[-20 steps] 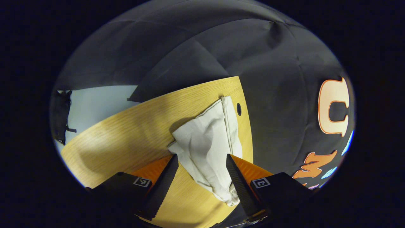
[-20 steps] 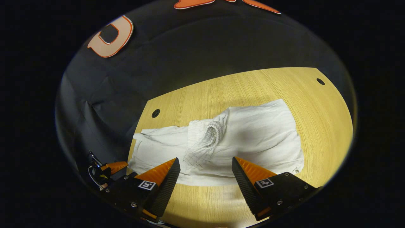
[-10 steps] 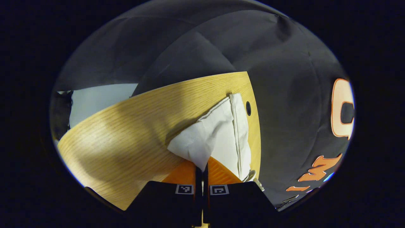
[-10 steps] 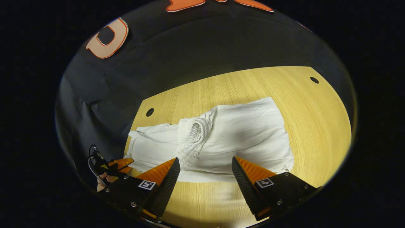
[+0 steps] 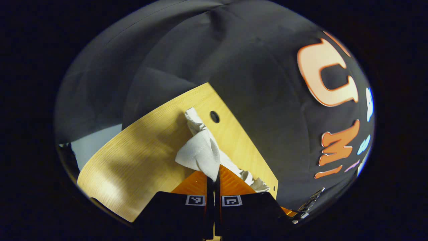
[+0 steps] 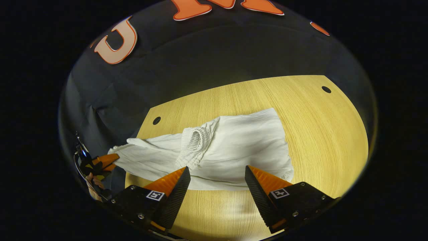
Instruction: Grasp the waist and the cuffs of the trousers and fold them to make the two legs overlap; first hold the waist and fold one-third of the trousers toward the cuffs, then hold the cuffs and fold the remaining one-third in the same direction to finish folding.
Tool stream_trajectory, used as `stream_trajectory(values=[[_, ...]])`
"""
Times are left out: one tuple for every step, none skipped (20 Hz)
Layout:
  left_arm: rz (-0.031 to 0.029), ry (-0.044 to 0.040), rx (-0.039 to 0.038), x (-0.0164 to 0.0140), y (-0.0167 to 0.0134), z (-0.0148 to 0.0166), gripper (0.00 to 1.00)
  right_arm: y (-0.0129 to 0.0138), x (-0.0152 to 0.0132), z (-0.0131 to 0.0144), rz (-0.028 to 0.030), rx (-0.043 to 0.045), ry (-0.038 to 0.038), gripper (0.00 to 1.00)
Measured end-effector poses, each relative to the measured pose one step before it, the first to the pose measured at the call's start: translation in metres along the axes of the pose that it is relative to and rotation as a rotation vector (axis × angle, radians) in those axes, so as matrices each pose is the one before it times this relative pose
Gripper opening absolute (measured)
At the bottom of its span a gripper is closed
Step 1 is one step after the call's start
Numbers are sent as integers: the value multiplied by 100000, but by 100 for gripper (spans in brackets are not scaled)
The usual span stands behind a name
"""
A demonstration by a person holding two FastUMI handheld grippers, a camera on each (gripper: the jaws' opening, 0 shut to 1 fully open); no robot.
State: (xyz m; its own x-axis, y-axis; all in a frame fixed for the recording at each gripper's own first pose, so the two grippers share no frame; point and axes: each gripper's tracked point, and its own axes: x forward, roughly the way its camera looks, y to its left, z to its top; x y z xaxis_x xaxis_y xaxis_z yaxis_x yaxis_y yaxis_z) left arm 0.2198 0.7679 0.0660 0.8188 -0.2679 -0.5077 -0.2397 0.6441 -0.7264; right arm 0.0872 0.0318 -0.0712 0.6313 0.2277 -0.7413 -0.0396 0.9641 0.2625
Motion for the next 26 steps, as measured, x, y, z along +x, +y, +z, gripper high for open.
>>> stream_trajectory(values=[[-1072, -692, 3479, -99, -1520, 61, 5, -574, -334, 79, -355, -113, -417, 98], [-871, -737, 3258, 17, -1432, 324, 5, -685, -210, -15, -457, -413, -492, 99], [-1000, -852, 3072, -199, -1324, 181, 5, -673, -346, 193, -393, -359, -555, 99], [-907, -985, 2909, 38, -1540, 36, 5, -597, -351, 222, -18, -95, -659, 99], [-857, -955, 2933, -168, -1435, 61, 5, -597, -393, 260, 302, 434, -793, 99], [-547, -760, 3155, -65, -1022, 187, 5, -507, -228, 197, 581, 631, -463, 99], [451, -1100, 3520, 65, -1104, 68, 5, -767, -332, 64, 607, 615, -143, 98], [495, -775, 3377, 393, -1512, -82, 5, -778, -352, 169, 178, 515, -84, 99], [-80, -35, 2497, 229, -1227, -213, 5, -957, -267, 123, -88, 416, -439, 98], [-671, 76, 1434, 195, -1292, -123, 5, -899, -274, 222, -126, 424, -604, 98], [-895, 81, 868, 390, -1294, -236, 5, -857, -255, 191, -20, 694, -508, 98], [243, -198, 1047, 102, -857, -287, 5, -726, -259, 107, 214, 1002, -345, 99], [336, -846, 1052, 457, -1079, -131, 5, -859, -274, -106, 420, 1055, 196, 99], [-396, -272, 551, 378, -1304, -270, 5, -827, -242, -61, 364, 809, 572, 99], [-874, 67, 26, 398, -1163, -178, 5, -935, -188, -17, -59, 489, 380, 99], [-854, 405, 362, 133, -1024, -320, 5, -900, -216, 19, -327, 374, -177, 99], [-583, 557, 907, 352, -980, -445, 5, -855, -164, 199, -226, 490, -426, 98], [-694, 482, 1150, 469, -1072, -378, 5, -730, -291, 212, -37, 703, -489, 98], [-853, 578, 1305, 525, -1241, -457, 5, -686, -269, 92, 50, 823, -372, 99], [-891, 822, 1232, 720, -982, -529, 5, -628, -130, 116, 70, 830, -295, 99], [-944, 1164, 1313, 724, -1286, -637, 5, -556, -198, 87, 122, 718, -210, 99], [-1245, 1252, 1333, 575, -1349, -699, 5, -580, -181, 19, 23, 514, -118, 98], [-1312, 1608, 1001, 828, -1243, -786, 5, -476, -199, -23, -127, 465, -91, 99], [-1313, 1669, 946, 1016, -1223, -916, 5, -633, -119, -30, -125, 578, -51, 99], [-740, 2152, 981, 1035, -1073, -1034, 5, -490, -152, -82, -73, 454, 399, 98], [-842, 2513, 990, 1024, -1129, -1256, 5, -664, -179, -177, -286, 486, 422, 99]])
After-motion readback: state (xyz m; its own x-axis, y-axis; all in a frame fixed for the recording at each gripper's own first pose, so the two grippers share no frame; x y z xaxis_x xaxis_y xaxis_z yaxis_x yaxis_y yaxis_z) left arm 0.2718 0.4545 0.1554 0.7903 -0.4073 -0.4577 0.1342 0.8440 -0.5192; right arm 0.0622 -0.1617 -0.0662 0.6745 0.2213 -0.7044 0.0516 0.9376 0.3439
